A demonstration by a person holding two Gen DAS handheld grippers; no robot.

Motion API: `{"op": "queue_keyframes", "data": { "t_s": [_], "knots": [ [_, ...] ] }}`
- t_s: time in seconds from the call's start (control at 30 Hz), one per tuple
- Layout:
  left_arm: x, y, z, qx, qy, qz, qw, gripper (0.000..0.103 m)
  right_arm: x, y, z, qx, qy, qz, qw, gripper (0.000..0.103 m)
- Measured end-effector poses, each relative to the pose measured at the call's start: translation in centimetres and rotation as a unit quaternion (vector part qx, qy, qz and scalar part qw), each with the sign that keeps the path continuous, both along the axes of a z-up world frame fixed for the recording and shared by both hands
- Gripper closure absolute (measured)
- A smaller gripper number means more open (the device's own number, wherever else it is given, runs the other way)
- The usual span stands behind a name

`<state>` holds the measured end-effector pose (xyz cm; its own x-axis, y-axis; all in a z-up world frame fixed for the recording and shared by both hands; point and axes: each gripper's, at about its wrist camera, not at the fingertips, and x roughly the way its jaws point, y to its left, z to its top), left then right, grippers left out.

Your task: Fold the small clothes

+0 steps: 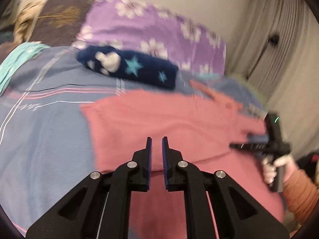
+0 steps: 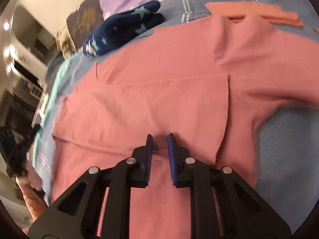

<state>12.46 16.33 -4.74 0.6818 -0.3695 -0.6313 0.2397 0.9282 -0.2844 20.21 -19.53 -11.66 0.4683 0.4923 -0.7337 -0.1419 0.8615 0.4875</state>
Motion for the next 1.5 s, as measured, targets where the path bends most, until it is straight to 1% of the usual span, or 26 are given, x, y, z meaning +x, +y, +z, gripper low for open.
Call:
{"op": "queue_keyframes", "data": {
  "t_s": [0.07, 0.1, 0.13, 0.17, 0.2, 0.3, 0.37, 0.43, 0.47, 0.5, 0.57, 0.6, 0.7, 0.8, 0.87, 0.93, 0.97, 1.03, 1.1, 1.17, 1.23, 1.27, 1.3, 1.4, 1.47, 1.5],
  "knots": [
    [2.0, -2.1, -2.1, 0.068, 0.033, 0.011, 0.9971, 0.077, -0.1, 0.1, 0.0, 0.001, -0.009, 0.007, 1.0, 0.087],
    [3.0, -2.6, -3.9, 0.102, 0.059, 0.028, 0.9927, 0.077, -0.2, 0.0, 0.0, 0.004, -0.012, 0.01, 1.0, 0.088],
    [3.7, -2.7, -5.4, 0.112, 0.076, 0.039, 0.9901, 0.076, -0.5, -0.4, 0.1, 0.008, -0.011, 0.008, 1.0, 0.094],
    [3.5, -2.5, -5.4, 0.102, 0.059, 0.042, 0.9921, 0.077, -1.2, -1.8, 0.5, 0.012, -0.009, -0.008, 1.0, 0.096],
    [3.4, -2.2, -5.0, 0.096, 0.058, 0.045, 0.9926, 0.076, -1.7, -2.8, 1.1, 0.008, -0.018, -0.024, 1.0, 0.096],
    [3.3, -2.0, -5.1, 0.095, 0.058, 0.049, 0.9925, 0.076, -4.3, -7.9, 3.9, -0.055, -0.094, -0.097, 0.989, 0.086],
    [3.5, -2.5, -5.2, 0.107, 0.06, 0.049, 0.9912, 0.076, -5.8, -12.3, 5.5, -0.067, -0.121, -0.16, 0.977, 0.079],
    [3.4, -3.0, -5.1, 0.126, 0.056, 0.049, 0.9892, 0.076, -7.7, -18.6, 7.2, -0.032, -0.134, -0.238, 0.961, 0.075],
    [3.4, -3.3, -5.2, 0.136, 0.055, 0.05, 0.9879, 0.076, -8.2, -20.3, 7.6, -0.023, -0.137, -0.258, 0.956, 0.074],
    [3.4, -3.3, -5.3, 0.141, 0.053, 0.051, 0.9872, 0.075, -9.2, -23.7, 8.4, -0.011, -0.139, -0.302, 0.943, 0.072],
    [3.0, -3.4, -5.3, 0.144, 0.052, 0.051, 0.9869, 0.075, -10.3, -27.8, 9.0, 0.0, -0.139, -0.349, 0.927, 0.067],
    [2.9, -3.3, -5.3, 0.141, 0.052, 0.051, 0.9873, 0.075, -10.7, -30.3, 9.2, 0.009, -0.134, -0.375, 0.917, 0.063],
    [3.0, -2.9, -5.3, 0.128, 0.053, 0.051, 0.9891, 0.075, -11.4, -36.2, 8.3, 0.057, -0.096, -0.433, 0.895, 0.062],
    [2.9, -2.9, -5.3, 0.122, 0.053, 0.05, 0.9898, 0.075, -10.9, -39.3, 6.6, 0.083, -0.067, -0.458, 0.883, 0.059],
    [2.9, -2.9, -5.3, 0.123, 0.053, 0.05, 0.9897, 0.075, -10.1, -39.5, 5.7, 0.08, -0.044, -0.46, 0.883, 0.053],
    [2.9, -2.9, -5.3, 0.123, 0.053, 0.05, 0.9897, 0.075, -9.9, -39.4, 4.8, 0.084, -0.037, -0.46, 0.883, 0.055],
    [2.9, -2.9, -5.3, 0.123, 0.053, 0.05, 0.9898, 0.075, -9.7, -39.3, 4.5, 0.079, -0.04, -0.465, 0.881, 0.06],
    [2.9, -2.8, -5.3, 0.12, 0.053, 0.05, 0.9901, 0.075, -9.6, -39.5, 4.4, 0.081, -0.054, -0.463, 0.881, 0.095],
    [2.9, -2.7, -5.3, 0.117, 0.053, 0.049, 0.9906, 0.075, -9.6, -39.1, 4.9, 0.09, -0.068, -0.465, 0.878, 0.1],
    [2.9, -2.7, -5.3, 0.114, 0.053, 0.049, 0.9909, 0.075, -9.3, -37.6, 6.7, 0.091, -0.102, -0.45, 0.882, 0.102],
    [2.9, -2.7, -5.3, 0.113, 0.052, 0.049, 0.991, 0.075, -8.1, -35.1, 9.1, 0.088, -0.135, -0.417, 0.895, 0.102],
    [2.8, -2.7, -5.3, 0.113, 0.052, 0.049, 0.991, 0.075, -7.5, -33.2, 10.4, 0.084, -0.154, -0.387, 0.905, 0.102],
    [2.8, -2.7, -5.3, 0.112, 0.052, 0.049, 0.9911, 0.075, -6.8, -30.3, 11.8, 0.081, -0.176, -0.344, 0.919, 0.102],
    [2.8, -2.6, -5.3, 0.108, 0.052, 0.049, 0.9915, 0.075, -5.0, -22.1, 14.1, 0.077, -0.216, -0.226, 0.947, 0.102],
    [2.8, -2.4, -5.3, 0.102, 0.052, 0.049, 0.9922, 0.075, -4.2, -16.9, 13.9, 0.083, -0.216, -0.158, 0.96, 0.102],
    [2.8, -2.4, -5.3, 0.099, 0.052, 0.048, 0.9926, 0.075, -3.5, -13.6, 13.2, 0.084, -0.202, -0.114, 0.969, 0.102]
  ]
}}
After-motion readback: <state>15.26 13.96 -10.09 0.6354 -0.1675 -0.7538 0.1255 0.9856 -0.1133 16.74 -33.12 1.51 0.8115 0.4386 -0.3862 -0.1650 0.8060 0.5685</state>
